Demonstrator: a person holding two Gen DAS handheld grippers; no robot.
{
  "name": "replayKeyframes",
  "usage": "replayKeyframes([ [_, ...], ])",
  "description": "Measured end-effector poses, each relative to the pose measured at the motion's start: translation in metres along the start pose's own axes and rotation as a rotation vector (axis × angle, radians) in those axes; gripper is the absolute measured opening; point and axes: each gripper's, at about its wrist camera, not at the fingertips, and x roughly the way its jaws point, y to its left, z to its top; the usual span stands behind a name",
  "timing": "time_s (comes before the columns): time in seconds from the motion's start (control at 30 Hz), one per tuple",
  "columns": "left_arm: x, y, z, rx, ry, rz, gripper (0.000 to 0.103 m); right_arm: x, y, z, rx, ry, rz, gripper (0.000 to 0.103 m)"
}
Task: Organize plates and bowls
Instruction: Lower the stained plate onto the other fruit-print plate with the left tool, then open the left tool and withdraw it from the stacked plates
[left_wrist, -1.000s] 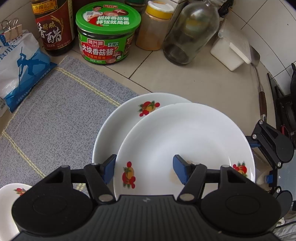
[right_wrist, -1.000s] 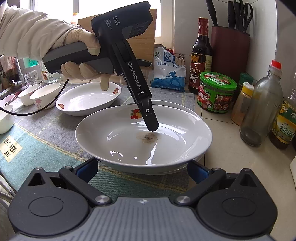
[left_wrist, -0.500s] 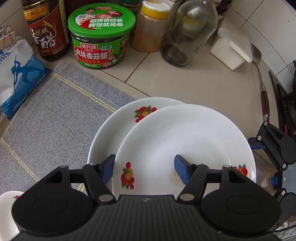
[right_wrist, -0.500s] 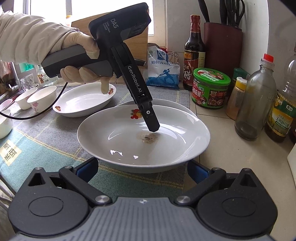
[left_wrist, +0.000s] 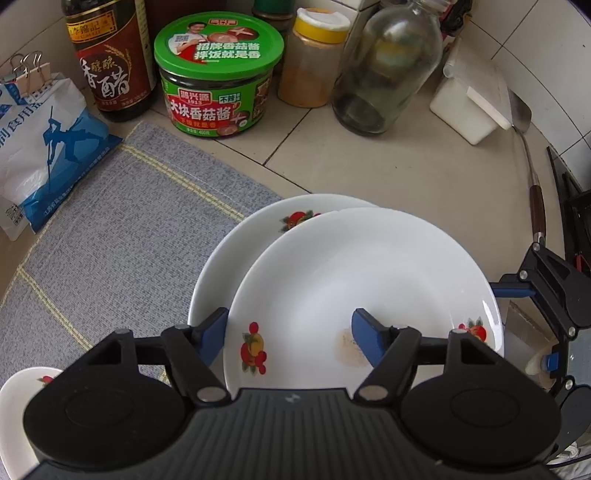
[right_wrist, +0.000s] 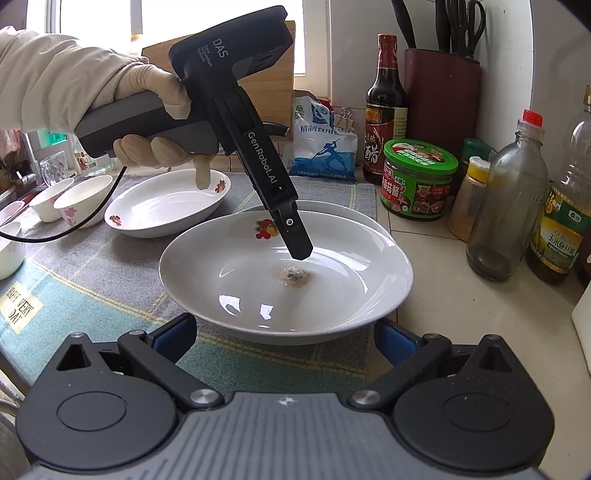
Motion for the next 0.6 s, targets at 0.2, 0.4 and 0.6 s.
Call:
replayKeyframes([
  [0.2,-0.003,0.0,-0.001,-0.01,0.001,0.012,0.072,0.002,0.002,0.002,-0.011,0.011,-0.01,0.103],
  [0.4,-0.009,0.0,-0.002,-0.022,-0.007,0.027,0.072,0.006,0.004,0.005,-0.026,0.035,-0.036,0.103],
  [0.6,-0.011,-0.003,-0.004,-0.004,-0.01,0.053,0.073,0.007,0.005,0.008,-0.035,0.062,-0.057,0.103],
])
